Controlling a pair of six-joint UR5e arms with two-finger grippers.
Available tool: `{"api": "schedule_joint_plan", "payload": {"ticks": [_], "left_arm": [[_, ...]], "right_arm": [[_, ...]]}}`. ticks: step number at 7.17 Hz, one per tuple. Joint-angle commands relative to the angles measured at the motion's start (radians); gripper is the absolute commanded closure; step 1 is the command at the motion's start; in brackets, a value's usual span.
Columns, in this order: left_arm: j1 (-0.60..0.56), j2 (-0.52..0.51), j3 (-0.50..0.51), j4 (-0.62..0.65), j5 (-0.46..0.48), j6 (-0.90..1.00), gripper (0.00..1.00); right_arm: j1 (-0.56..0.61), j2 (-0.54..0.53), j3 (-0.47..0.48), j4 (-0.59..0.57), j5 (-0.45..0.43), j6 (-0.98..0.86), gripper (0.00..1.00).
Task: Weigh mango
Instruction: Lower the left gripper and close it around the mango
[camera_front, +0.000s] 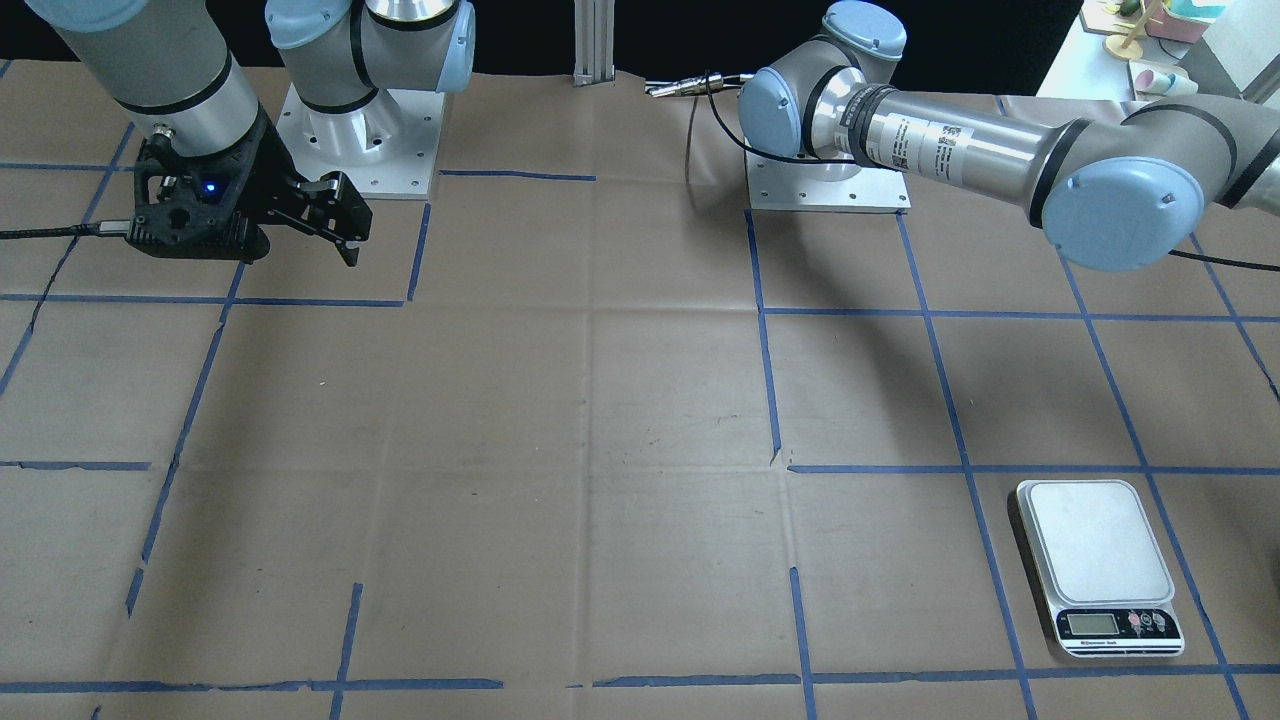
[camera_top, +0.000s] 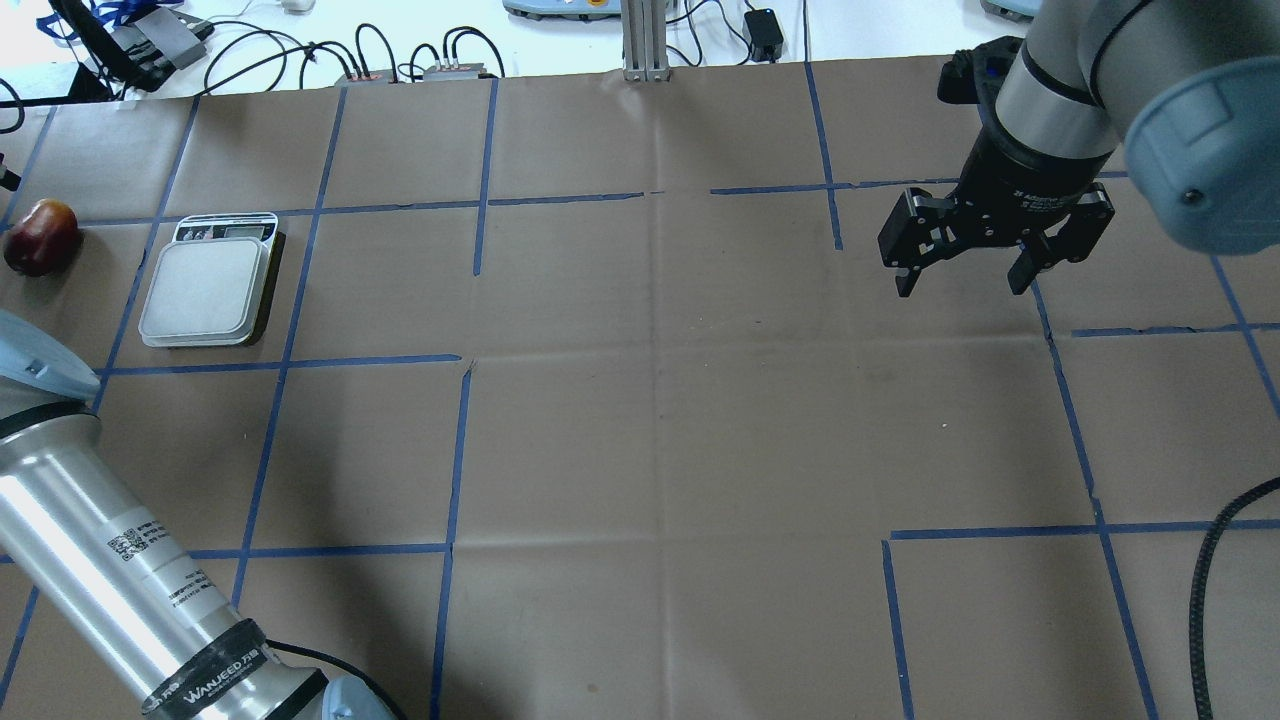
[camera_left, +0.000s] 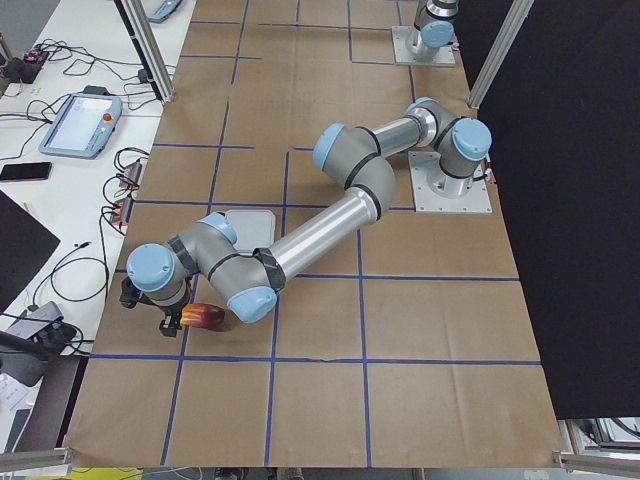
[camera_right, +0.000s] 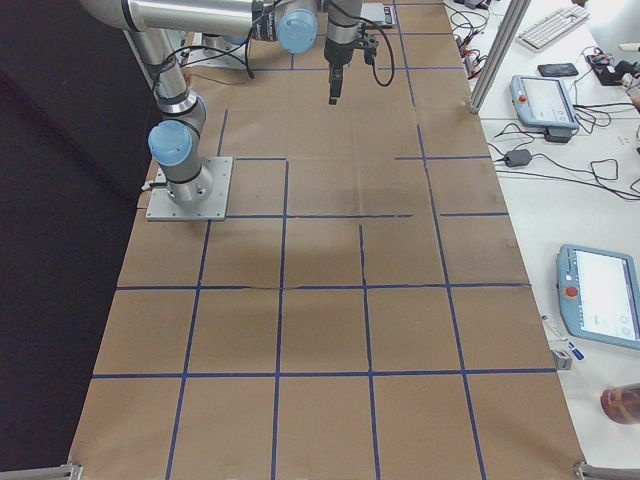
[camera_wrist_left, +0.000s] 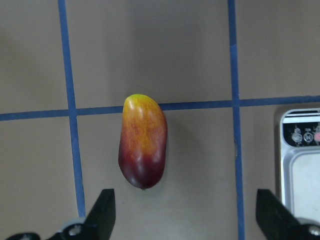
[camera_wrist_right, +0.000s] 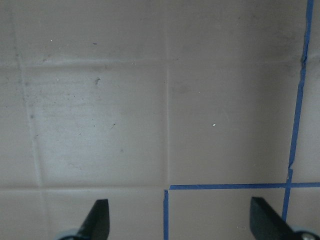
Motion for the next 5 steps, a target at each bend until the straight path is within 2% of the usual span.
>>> {"api": "schedule_joint_plan", "payload": {"ticks": [1, 3, 4, 5], "left_arm": [[-0.036, -0.049, 0.026, -0.005, 0.006, -0.007, 0.01], [-0.047, -0.089, 0.023, 0.001, 0.013, -0.007, 0.01], [-0.047, -0.095, 0.026, 0.004, 0.065, -0.007, 0.01], [-0.046, -0.097, 0.026, -0.003, 0.070, -0.007, 0.01]], "right_arm": [[0.000, 0.000, 0.000, 0.000, 0.000, 0.000, 0.00], [0.000, 0.000, 0.000, 0.000, 0.000, 0.000, 0.00], [0.000, 0.000, 0.000, 0.000, 0.000, 0.000, 0.00], [0.000, 0.000, 0.000, 0.000, 0.000, 0.000, 0.00]]}}
